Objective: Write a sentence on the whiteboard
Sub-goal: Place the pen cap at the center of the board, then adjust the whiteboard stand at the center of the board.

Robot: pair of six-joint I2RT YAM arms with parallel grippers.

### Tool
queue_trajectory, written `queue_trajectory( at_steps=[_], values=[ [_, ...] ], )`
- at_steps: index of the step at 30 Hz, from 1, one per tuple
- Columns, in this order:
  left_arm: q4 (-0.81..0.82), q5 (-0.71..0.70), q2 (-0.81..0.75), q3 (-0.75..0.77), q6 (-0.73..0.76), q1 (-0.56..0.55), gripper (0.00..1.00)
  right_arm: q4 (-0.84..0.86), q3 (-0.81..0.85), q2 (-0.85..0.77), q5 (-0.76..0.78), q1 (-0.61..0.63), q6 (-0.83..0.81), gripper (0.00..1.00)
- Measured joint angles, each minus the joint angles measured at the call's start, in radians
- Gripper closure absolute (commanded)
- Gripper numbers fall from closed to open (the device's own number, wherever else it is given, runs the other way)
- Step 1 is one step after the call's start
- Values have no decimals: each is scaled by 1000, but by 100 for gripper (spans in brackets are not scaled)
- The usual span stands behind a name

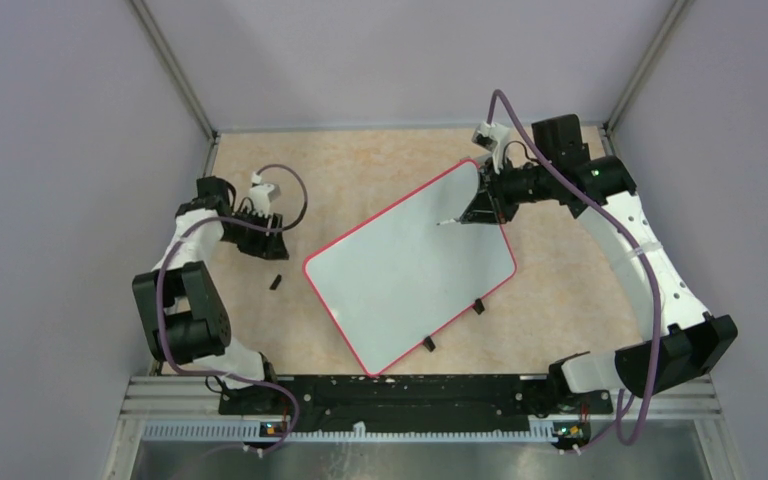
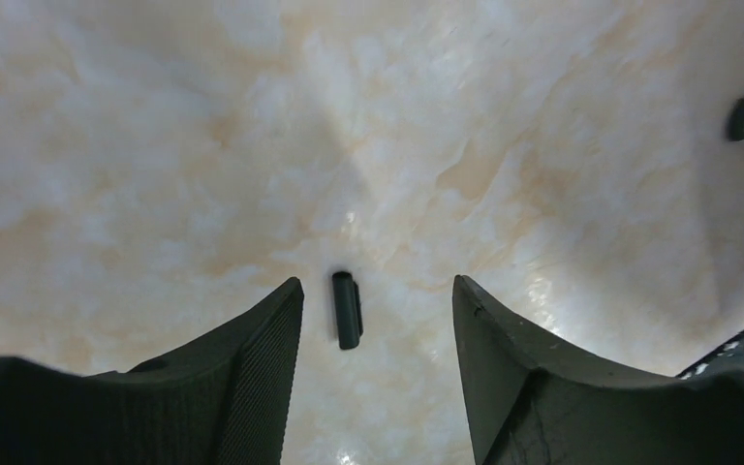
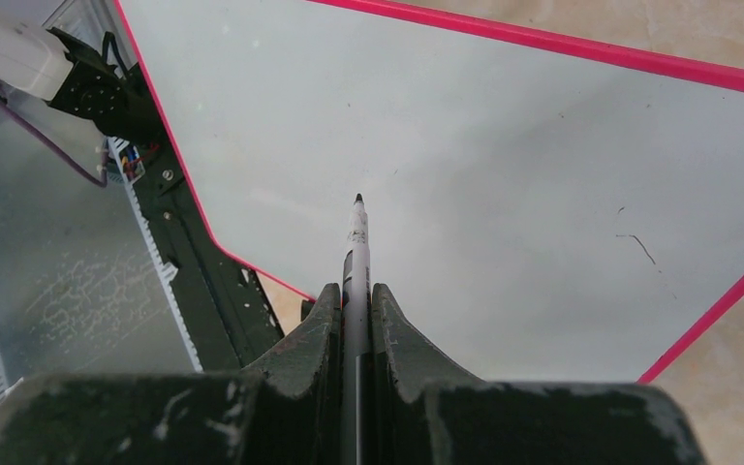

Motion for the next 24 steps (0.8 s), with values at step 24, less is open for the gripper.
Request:
queue_trajectory(
  at_steps=[24],
  values=[
    [70, 425, 263, 21, -87, -253, 57, -30, 3, 0, -27, 0, 0, 100]
  ],
)
